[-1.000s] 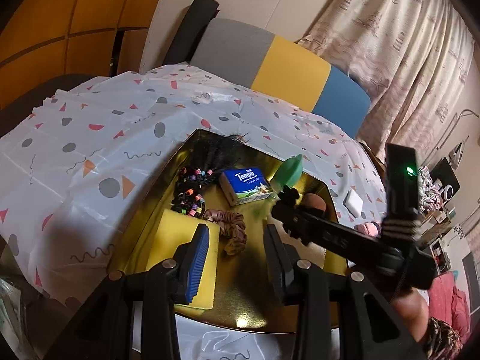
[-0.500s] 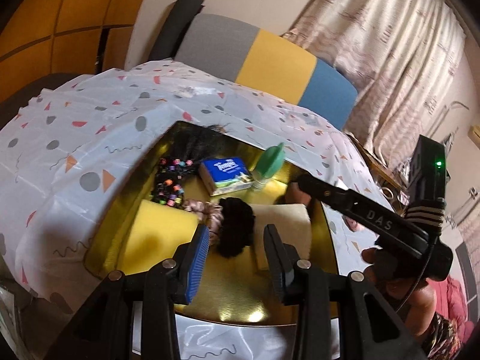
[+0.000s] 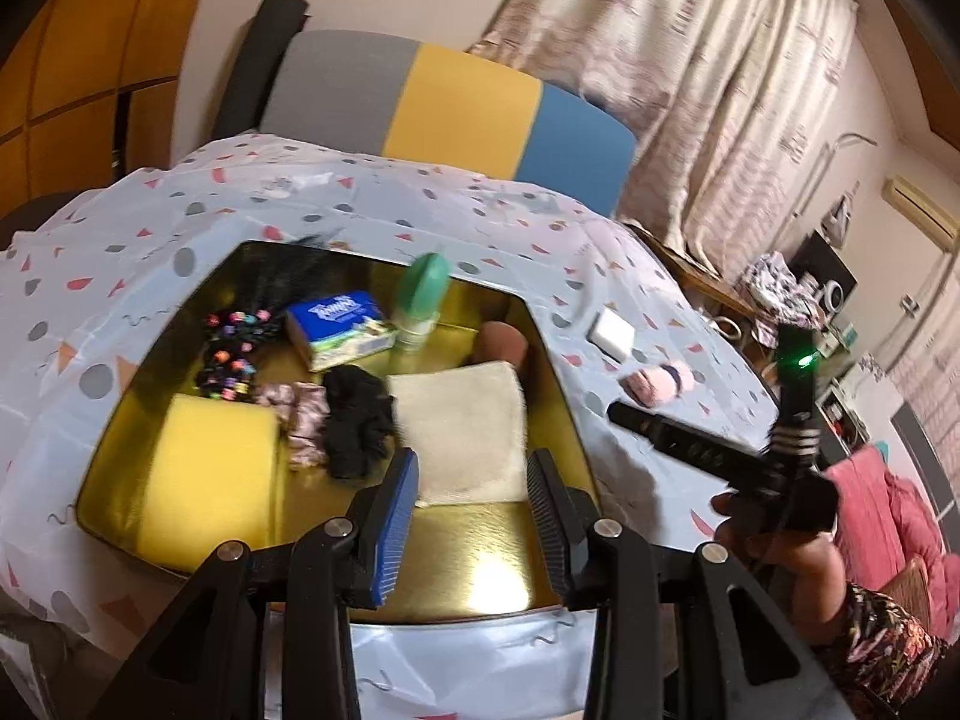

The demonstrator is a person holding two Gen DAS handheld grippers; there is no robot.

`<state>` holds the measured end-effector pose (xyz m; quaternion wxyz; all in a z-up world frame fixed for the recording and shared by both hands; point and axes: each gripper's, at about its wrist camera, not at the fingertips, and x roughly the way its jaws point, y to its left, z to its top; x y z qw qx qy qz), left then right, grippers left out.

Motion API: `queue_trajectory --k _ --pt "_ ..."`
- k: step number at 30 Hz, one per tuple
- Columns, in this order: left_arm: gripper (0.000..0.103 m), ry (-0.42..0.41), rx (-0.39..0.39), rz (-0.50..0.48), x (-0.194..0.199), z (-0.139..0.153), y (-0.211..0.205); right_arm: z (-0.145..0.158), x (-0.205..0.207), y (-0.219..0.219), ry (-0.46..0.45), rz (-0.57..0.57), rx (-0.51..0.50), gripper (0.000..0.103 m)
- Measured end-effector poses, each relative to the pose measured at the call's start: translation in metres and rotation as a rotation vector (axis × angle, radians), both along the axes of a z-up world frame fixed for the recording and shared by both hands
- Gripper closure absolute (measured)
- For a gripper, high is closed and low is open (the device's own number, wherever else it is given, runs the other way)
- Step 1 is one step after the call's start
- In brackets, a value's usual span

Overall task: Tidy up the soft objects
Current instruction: 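Move the right gripper to the pink towel roll and grasp its blue band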

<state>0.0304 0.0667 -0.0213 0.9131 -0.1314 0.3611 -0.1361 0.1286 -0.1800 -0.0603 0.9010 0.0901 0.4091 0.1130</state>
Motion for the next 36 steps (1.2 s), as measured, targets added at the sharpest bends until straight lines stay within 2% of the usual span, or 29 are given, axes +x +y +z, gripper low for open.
queue_trajectory --k 7,13,20,26,29,33,35,36 --pt "0.065 0.036 0.004 -0.126 0.007 -0.002 -0.050 -0.030 -0.002 -0.063 0.070 -0.143 -0.022 0.036" --pt "0.065 0.050 0.016 -0.215 0.010 0.000 -0.091 -0.029 0.021 -0.115 0.094 -0.290 -0.024 0.034" --pt "0.065 0.077 0.020 -0.212 0.011 -0.002 -0.105 -0.013 0.084 -0.149 0.085 -0.413 0.064 0.027" --pt "0.065 0.092 0.042 -0.184 0.014 -0.003 -0.104 -0.031 0.134 -0.145 0.160 -0.436 0.064 0.027" --pt "0.065 0.100 0.046 -0.174 0.016 -0.004 -0.103 -0.039 0.139 -0.146 0.167 -0.431 0.046 0.034" --pt "0.065 0.116 0.056 -0.177 0.021 -0.007 -0.110 -0.042 0.136 -0.147 0.131 -0.378 0.002 0.044" --pt "0.065 0.121 0.060 -0.181 0.024 -0.007 -0.115 -0.042 0.131 -0.150 0.113 -0.336 -0.008 0.055" --pt "0.065 0.122 0.061 -0.184 0.025 -0.006 -0.117 -0.041 0.130 -0.152 0.110 -0.324 -0.007 0.057"
